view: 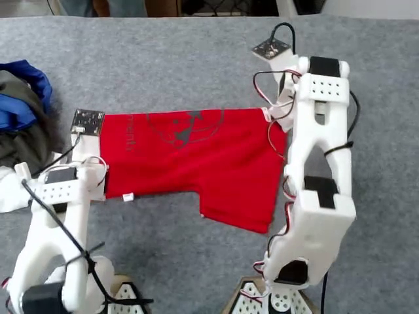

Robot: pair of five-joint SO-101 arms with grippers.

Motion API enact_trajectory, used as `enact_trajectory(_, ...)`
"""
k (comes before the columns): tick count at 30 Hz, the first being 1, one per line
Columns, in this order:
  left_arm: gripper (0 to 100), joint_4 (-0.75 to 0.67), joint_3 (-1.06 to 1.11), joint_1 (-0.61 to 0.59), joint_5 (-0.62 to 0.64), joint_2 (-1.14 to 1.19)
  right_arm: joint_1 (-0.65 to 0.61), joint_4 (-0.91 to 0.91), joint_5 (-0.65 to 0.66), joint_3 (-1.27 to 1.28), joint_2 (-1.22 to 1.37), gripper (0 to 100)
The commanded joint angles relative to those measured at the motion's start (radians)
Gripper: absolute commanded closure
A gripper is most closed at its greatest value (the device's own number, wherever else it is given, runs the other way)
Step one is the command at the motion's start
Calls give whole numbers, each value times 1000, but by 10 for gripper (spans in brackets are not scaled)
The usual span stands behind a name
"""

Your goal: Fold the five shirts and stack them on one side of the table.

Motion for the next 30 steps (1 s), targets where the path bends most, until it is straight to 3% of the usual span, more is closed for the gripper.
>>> enact_trajectory(1,971,-83,-1,-58,58,69,-48,114,80,-1,-140,982)
enact_trajectory(7,971,-103,-53,-120,149,147,-170,110,233,344,-409,972)
enact_trajectory(17,971,-104,-51,-124,163,150,-338,-245,325,1178,-760,898)
enact_trajectory(30,971,-106,-51,-122,163,153,-473,-482,324,1399,-819,885)
